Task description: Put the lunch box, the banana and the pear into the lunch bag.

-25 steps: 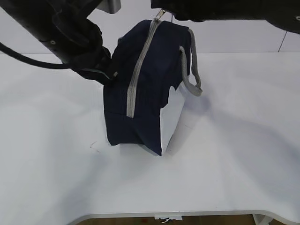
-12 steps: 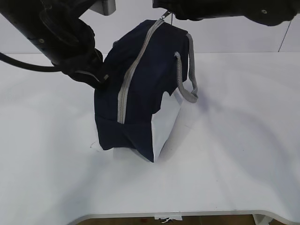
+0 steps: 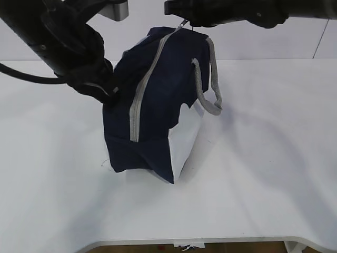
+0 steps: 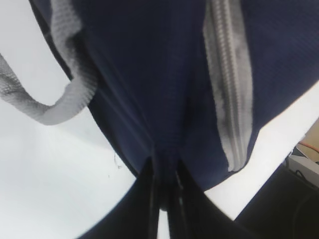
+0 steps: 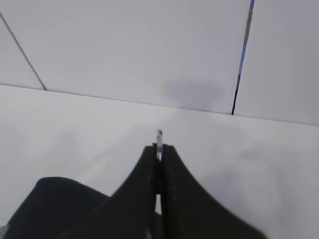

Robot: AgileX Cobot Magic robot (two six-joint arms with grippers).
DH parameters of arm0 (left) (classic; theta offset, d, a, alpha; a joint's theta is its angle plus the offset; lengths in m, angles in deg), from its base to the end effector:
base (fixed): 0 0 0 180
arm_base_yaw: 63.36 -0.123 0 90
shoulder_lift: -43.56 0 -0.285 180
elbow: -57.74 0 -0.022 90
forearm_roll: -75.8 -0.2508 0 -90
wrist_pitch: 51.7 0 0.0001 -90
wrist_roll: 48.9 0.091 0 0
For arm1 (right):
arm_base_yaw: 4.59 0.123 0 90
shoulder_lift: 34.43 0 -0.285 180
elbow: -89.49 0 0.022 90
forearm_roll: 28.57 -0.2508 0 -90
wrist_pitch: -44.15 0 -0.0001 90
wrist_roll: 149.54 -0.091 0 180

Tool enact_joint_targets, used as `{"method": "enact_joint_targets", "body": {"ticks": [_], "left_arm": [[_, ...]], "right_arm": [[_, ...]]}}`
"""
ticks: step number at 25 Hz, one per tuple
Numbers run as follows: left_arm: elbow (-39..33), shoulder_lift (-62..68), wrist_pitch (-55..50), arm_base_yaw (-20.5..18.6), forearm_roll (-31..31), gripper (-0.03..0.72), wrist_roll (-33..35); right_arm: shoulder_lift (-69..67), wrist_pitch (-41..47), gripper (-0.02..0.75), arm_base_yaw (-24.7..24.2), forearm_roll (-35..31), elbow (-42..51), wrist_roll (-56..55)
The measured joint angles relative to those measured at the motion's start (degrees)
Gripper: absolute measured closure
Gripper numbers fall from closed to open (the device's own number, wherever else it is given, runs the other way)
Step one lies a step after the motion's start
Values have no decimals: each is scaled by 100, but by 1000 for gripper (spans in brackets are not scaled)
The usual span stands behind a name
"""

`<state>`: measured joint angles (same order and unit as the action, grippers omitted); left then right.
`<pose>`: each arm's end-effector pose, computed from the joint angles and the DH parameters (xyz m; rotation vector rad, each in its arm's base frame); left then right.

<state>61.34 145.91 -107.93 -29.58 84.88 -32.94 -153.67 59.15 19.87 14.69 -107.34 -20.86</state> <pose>0.2849 -0.2049 0.3034 1.0702 2.4993 -0.2969 0.4354 0.1803 0.3036 -0.1500 1.9732 0.2046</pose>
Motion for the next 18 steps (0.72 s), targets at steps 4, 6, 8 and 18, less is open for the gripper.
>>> {"method": "enact_joint_targets", "body": {"ticks": [4,6,8,18], "left_arm": [[0,-11,-12,0,-13,690,0],[0,-11,-25,0,-13,690,-11],[0,-11,-24,0,-23,690,-111],[843,-64,-531,0,-49,381,-1007]], "right_arm": [[-42,49,737,-9,-141,-40,0],[-42,81,737,-9,-305,-51,-9],[-42,117,737,-11,-466,-51,-9],[-42,221,737,-11,-636,-51,53]]}}
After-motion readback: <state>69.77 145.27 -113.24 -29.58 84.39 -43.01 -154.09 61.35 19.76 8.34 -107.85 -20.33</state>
